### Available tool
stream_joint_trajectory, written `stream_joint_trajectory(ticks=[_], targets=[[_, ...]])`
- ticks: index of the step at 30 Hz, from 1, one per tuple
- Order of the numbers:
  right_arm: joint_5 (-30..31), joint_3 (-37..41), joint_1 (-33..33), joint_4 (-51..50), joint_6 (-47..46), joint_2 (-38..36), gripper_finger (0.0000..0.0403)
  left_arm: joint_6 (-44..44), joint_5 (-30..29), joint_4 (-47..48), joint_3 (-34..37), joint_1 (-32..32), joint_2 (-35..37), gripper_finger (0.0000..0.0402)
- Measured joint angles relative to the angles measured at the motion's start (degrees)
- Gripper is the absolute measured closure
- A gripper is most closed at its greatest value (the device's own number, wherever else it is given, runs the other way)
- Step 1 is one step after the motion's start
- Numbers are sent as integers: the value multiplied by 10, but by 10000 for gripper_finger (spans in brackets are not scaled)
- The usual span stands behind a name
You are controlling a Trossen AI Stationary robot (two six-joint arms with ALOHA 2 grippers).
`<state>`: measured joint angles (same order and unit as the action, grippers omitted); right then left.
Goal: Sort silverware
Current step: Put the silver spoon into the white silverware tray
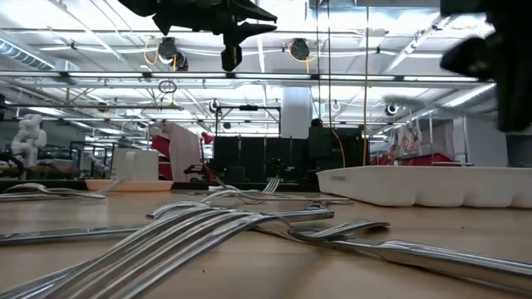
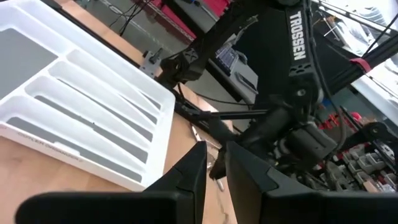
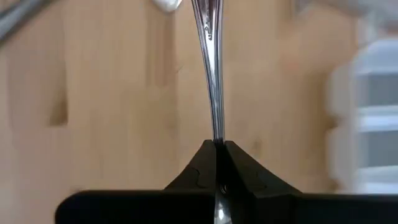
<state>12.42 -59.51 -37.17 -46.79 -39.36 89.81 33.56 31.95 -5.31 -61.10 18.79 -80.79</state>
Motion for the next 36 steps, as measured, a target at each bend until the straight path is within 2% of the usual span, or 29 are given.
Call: stream_joint_trajectory(ticks=[2, 6, 9, 15, 23, 26, 32, 36], targets=[[-29, 13, 4, 12, 1, 8, 403, 0, 15, 2, 0, 0, 0, 336], [-35, 14, 14, 20, 30, 24, 403, -12, 40, 32, 0, 0, 0, 336], [-45, 14, 28, 18, 60, 42, 403, -37, 41, 67, 0, -1, 0, 336], [-110, 14, 59, 24, 115, 101, 403, -45, 40, 98, 0, -1, 0, 336], [-129, 12, 79, 28, 121, 123, 397, -45, 38, 98, 0, -1, 0, 336], [-130, 12, 83, 28, 90, 119, 369, -56, 37, 98, 0, -1, 0, 336], [-120, -9, 83, 32, 71, 93, 270, -60, 35, 97, 0, -1, 0, 336], [-106, -15, 83, 28, 48, 80, 222, -71, 31, 98, 0, -1, 0, 336]])
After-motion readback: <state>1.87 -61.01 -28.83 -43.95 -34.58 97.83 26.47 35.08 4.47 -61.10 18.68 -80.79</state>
